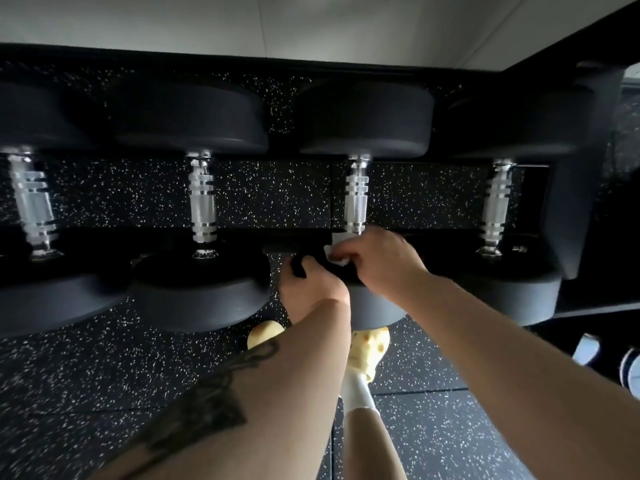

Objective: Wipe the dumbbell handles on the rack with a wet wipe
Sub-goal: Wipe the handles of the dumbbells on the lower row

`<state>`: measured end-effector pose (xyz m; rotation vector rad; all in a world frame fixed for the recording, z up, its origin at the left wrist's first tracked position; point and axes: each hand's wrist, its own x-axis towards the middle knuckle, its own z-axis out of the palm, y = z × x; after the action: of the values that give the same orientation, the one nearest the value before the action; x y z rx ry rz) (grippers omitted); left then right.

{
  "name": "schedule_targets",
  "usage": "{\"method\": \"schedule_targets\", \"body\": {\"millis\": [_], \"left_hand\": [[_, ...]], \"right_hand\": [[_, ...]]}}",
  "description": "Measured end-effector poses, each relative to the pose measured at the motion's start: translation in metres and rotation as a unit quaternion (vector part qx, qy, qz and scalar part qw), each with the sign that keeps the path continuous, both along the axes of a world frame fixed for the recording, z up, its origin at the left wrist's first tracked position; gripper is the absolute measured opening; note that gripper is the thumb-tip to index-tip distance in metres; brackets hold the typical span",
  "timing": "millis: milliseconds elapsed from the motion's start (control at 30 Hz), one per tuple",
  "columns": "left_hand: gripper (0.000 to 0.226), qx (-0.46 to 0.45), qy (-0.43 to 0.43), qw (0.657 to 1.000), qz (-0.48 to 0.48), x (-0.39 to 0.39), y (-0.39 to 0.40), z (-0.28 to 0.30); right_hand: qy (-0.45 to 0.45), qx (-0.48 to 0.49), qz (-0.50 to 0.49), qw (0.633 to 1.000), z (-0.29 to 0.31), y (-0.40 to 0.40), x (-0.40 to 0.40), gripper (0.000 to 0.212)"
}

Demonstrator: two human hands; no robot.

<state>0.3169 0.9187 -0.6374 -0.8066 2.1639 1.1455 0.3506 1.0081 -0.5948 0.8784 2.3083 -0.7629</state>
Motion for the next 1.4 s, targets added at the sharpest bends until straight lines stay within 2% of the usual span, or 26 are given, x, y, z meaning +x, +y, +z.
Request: {"method": "schedule_targets", "body": {"millis": [67, 133, 233, 300, 433, 567, 600, 633, 700, 733, 767, 833, 867, 933, 1000, 1033, 1133, 1167, 1267, 1333, 1400], "left_hand": [[0.038, 0.008, 0.010, 1.000, -0.001, 0.001, -0.001, -0.001], [0.034, 0.010, 0.008, 1.000, 0.001, 0.001, 0.000, 0.000], [0.031, 0.006, -0.007, 1.000, 0.004, -0.001, 0.000, 0.001], [0.030, 0.009, -0.004, 1.000, 0.003, 0.000, 0.000, 0.002], [0.031, 0.006, 0.004, 1.000, 0.016, 0.000, 0.001, 0.001], [0.029, 0.015, 0.002, 1.000, 0.026, 0.001, 0.002, 0.004], [0.029, 0.017, 0.005, 1.000, 0.024, 0.001, 0.002, 0.004], [0.029, 0.015, 0.006, 1.000, 0.022, 0.002, 0.002, 0.004], [0.028, 0.014, 0.003, 1.000, 0.022, 0.001, 0.001, 0.004], [0.027, 0.012, -0.002, 1.000, 0.025, 0.001, 0.002, 0.004], [0.026, 0.010, -0.006, 1.000, 0.027, 0.001, 0.002, 0.005], [0.025, 0.013, -0.008, 0.999, 0.033, 0.001, 0.003, 0.008], [0.025, 0.015, -0.007, 0.999, 0.033, 0.000, 0.004, 0.010], [0.026, 0.012, 0.000, 0.999, 0.031, 0.000, 0.004, 0.010], [0.028, 0.002, 0.003, 1.000, 0.027, -0.001, 0.004, 0.009], [0.028, 0.001, 0.004, 1.000, 0.027, 0.000, 0.004, 0.009], [0.026, 0.006, 0.009, 1.000, 0.026, 0.001, 0.003, 0.009], [0.026, 0.008, 0.010, 1.000, 0.027, 0.001, 0.003, 0.009], [0.027, 0.002, 0.003, 1.000, 0.029, 0.001, 0.004, 0.009], [0.028, 0.006, 0.004, 0.999, 0.032, 0.001, 0.004, 0.011], [0.028, 0.011, 0.009, 0.999, 0.030, 0.001, 0.005, 0.012]], "right_hand": [[-0.015, 0.099, 0.182, 0.978, -0.005, 0.001, -0.018, 0.034], [-0.064, 0.139, 0.278, 0.948, -0.002, -0.002, -0.036, 0.029], [-0.139, 0.123, 0.309, 0.933, 0.010, -0.004, -0.047, 0.028], [-0.138, 0.117, 0.321, 0.929, 0.016, 0.000, -0.044, 0.027], [-0.098, 0.118, 0.363, 0.919, 0.012, 0.012, -0.024, 0.029], [-0.039, 0.077, 0.390, 0.917, -0.010, 0.028, -0.013, 0.031], [0.005, 0.071, 0.383, 0.921, -0.010, 0.032, -0.007, 0.029], [0.076, 0.076, 0.338, 0.935, -0.008, 0.035, 0.003, 0.025], [0.194, 0.138, 0.106, 0.965, -0.003, 0.037, 0.026, 0.017], [0.193, 0.157, -0.041, 0.968, -0.003, 0.037, 0.036, 0.016], [0.141, 0.140, -0.182, 0.963, -0.003, 0.037, 0.043, 0.017], [0.012, 0.015, -0.390, 0.920, -0.011, 0.034, 0.040, 0.018], [-0.021, -0.039, -0.427, 0.903, -0.017, 0.032, 0.031, 0.018], [-0.051, -0.089, -0.363, 0.926, -0.034, 0.031, 0.010, 0.023], [-0.042, -0.154, -0.362, 0.918, -0.047, 0.031, -0.009, 0.030], [-0.036, -0.189, -0.398, 0.897, -0.051, 0.032, -0.014, 0.032], [-0.027, -0.236, -0.361, 0.902, -0.050, 0.042, 0.000, 0.034], [-0.001, -0.244, -0.403, 0.882, -0.046, 0.044, 0.010, 0.033], [0.054, -0.293, -0.560, 0.773, -0.045, 0.050, 0.015, 0.029], [0.067, -0.328, -0.610, 0.718, -0.039, 0.058, -0.003, 0.026], [0.131, -0.367, -0.653, 0.649, -0.032, 0.068, -0.026, 0.030]]}}
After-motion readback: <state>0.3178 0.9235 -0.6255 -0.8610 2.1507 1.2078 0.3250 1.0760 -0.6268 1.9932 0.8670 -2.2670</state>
